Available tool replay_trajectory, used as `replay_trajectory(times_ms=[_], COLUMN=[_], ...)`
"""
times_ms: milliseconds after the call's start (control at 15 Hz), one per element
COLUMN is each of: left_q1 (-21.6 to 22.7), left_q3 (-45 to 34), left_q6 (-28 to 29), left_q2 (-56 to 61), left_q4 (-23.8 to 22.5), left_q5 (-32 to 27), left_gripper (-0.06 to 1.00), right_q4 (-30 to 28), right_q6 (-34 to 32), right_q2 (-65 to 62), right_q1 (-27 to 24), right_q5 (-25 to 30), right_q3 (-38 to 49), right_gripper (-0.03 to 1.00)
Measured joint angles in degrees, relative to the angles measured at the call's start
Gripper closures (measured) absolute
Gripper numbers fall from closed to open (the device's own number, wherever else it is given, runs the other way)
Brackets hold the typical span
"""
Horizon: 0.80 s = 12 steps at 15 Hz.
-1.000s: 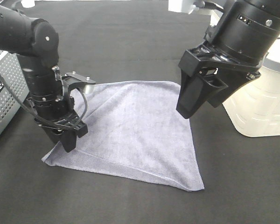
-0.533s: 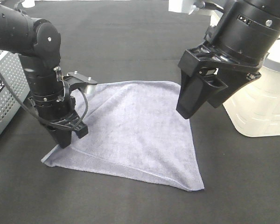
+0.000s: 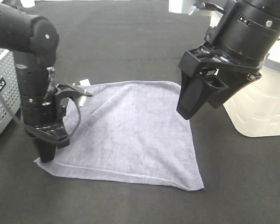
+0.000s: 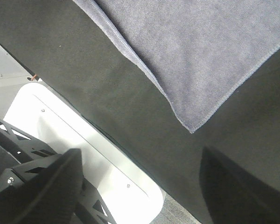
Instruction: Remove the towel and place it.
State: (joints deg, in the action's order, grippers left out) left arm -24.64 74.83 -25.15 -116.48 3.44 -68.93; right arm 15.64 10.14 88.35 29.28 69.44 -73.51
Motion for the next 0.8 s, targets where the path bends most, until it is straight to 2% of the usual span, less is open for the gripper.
replay_trajectory(times_ms=[200, 400, 467, 600, 667, 733, 800], left_q1=[0.00, 0.00, 0.00, 0.00, 0.00, 0.00, 0.00], left_q3=[-5.67, -8.77, -8.82, -8.88, -8.88, -8.88, -8.88], left_q6=[-2.92, -2.18, -0.57, 1.72, 1.89, 1.89, 1.89], left_q2=[1.03, 1.09, 1.15, 1.15, 1.15, 1.15, 1.15], left_q4=[0.34, 0.34, 0.34, 0.97, 2.92, 4.70, 6.47], left_q5=[-0.17, 1.55, 3.21, 4.87, 4.70, 4.35, 4.35], left_gripper=[0.94, 0.93, 0.86, 0.54, 0.40, 0.30, 0.29], right_q4=[-0.06, -0.06, -0.06, -0.17, -0.17, -0.23, -0.23], right_q6=[0.00, 0.00, 0.00, 0.00, 0.00, 0.00, 0.00], right_q2=[0.00, 0.00, 0.00, 0.00, 0.00, 0.00, 0.00], right_q1=[0.00, 0.00, 0.00, 0.00, 0.00, 0.00, 0.00], right_q5=[0.00, 0.00, 0.00, 0.00, 0.00, 0.00, 0.00], right_q3=[0.00, 0.00, 0.00, 0.00, 0.00, 0.00, 0.00], right_gripper=[0.28, 0.28, 0.28, 0.28, 0.28, 0.28, 0.28])
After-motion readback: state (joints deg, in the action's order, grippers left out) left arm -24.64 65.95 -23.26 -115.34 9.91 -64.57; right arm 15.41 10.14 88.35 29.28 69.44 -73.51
